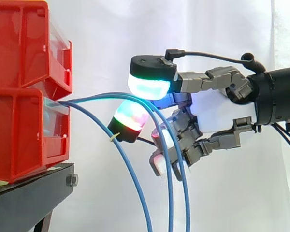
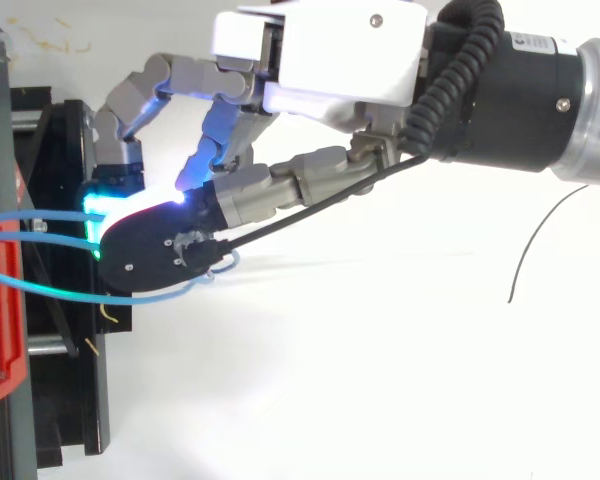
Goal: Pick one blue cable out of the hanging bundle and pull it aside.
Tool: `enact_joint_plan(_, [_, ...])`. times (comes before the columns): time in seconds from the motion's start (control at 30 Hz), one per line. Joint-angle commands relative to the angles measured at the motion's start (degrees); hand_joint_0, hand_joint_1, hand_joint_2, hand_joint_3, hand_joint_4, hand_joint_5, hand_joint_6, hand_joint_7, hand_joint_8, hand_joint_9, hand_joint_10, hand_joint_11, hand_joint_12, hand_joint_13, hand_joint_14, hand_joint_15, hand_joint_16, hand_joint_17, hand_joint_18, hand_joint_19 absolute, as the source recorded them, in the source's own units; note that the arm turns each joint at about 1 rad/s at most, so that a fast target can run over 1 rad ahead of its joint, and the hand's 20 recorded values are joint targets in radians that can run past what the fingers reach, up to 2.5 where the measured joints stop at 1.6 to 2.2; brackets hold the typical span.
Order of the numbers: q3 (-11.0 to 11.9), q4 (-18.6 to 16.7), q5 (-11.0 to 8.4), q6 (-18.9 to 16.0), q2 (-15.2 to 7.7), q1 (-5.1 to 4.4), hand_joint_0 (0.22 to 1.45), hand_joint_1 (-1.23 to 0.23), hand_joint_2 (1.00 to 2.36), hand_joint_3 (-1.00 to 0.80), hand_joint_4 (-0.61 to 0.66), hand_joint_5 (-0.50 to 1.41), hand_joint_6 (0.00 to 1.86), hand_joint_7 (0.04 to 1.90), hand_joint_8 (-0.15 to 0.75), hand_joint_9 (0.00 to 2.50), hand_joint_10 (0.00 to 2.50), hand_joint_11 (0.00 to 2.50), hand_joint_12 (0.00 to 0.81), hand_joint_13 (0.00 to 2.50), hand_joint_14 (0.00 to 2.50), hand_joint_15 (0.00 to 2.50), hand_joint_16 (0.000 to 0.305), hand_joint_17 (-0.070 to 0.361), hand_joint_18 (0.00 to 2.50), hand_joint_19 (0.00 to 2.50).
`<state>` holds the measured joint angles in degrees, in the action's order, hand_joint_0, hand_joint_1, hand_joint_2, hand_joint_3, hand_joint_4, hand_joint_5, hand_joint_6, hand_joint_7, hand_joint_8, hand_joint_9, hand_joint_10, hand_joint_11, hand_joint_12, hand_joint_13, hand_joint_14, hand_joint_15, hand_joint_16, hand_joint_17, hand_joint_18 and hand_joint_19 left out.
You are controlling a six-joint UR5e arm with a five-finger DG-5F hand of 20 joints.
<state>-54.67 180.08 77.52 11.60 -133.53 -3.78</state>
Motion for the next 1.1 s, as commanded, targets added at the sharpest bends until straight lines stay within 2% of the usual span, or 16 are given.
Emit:
enact_joint_plan(0.0, [0.00,0.01,0.00,0.00,0.03,0.00,0.56,-0.69,1.02,-0.26,-0.01,-0.15,0.91,0.86,0.285,1.16,0.02,0.69,0.357,0.98,0.02,0.65,0.047,0.106,0.88,0.80])
enact_joint_plan(0.1, [0.00,0.01,0.00,0.00,0.03,0.00,0.52,-0.62,1.01,-0.42,0.00,-0.15,0.91,0.79,0.293,1.17,0.02,0.69,0.369,0.98,0.02,0.65,0.049,0.111,0.88,0.80])
enact_joint_plan(0.17, [0.00,0.01,0.00,0.00,0.03,0.00,0.50,-0.55,1.00,-0.49,0.00,-0.15,0.89,0.83,0.308,1.17,0.02,0.67,0.381,0.97,0.02,0.65,0.052,0.116,0.87,0.79])
enact_joint_plan(0.27, [0.00,0.01,0.00,0.00,-0.06,-0.09,0.48,-0.48,1.00,-0.50,0.01,-0.15,0.89,0.84,0.311,1.15,0.02,0.66,0.398,0.97,0.02,0.64,0.054,0.122,0.87,0.79])
enact_joint_plan(0.37, [0.00,0.01,-0.09,0.00,-0.06,-0.18,0.47,-0.47,1.00,-0.50,0.01,-0.14,0.88,0.83,0.317,1.15,0.02,0.66,0.400,0.97,0.02,0.64,0.055,0.124,0.86,0.79])
enact_joint_plan(0.5, [0.00,0.01,-0.09,0.00,0.03,-0.26,0.49,-0.59,1.00,-0.50,0.00,-0.14,0.88,0.86,0.312,1.15,0.02,0.67,0.388,0.96,0.02,0.64,0.053,0.120,0.85,0.80])
enact_joint_plan(0.57, [0.00,0.01,-0.09,0.00,0.03,-0.26,0.52,-0.67,1.00,-0.43,-0.01,-0.15,0.88,0.88,0.294,1.15,0.02,0.67,0.372,0.95,0.02,0.65,0.050,0.112,0.83,0.81])
enact_joint_plan(0.73, [0.00,0.01,0.00,0.00,0.03,-0.26,0.58,-0.77,1.01,-0.31,-0.03,-0.15,0.90,0.89,0.269,1.13,0.02,0.69,0.350,0.94,0.02,0.65,0.046,0.105,0.82,0.80])
enact_joint_plan(0.9, [0.00,-0.08,-0.09,0.00,0.03,-0.35,0.67,-0.87,1.02,-0.27,-0.11,-0.17,0.92,0.87,0.251,1.09,0.02,0.69,0.339,0.93,0.02,0.63,0.044,0.100,0.84,0.75])
enact_joint_plan(0.97, [0.00,0.01,0.00,0.09,0.03,-0.35,0.72,-0.90,1.02,-0.30,-0.16,-0.17,0.93,0.95,0.236,1.07,0.02,0.68,0.337,0.94,0.02,0.61,0.043,0.097,0.86,0.74])
enact_joint_plan(1.0, [0.00,0.01,0.00,0.00,-0.06,-0.35,0.75,-0.90,1.01,-0.33,-0.21,-0.18,0.95,0.89,0.232,1.07,0.02,0.67,0.335,0.94,0.02,0.61,0.043,0.097,0.87,0.73])
enact_joint_plan(1.07, [0.00,0.01,-0.09,0.00,0.03,-0.35,0.80,-0.89,1.00,-0.50,-0.26,-0.19,0.95,0.87,0.216,1.06,0.02,0.67,0.329,0.93,0.02,0.60,0.042,0.094,0.87,0.72])
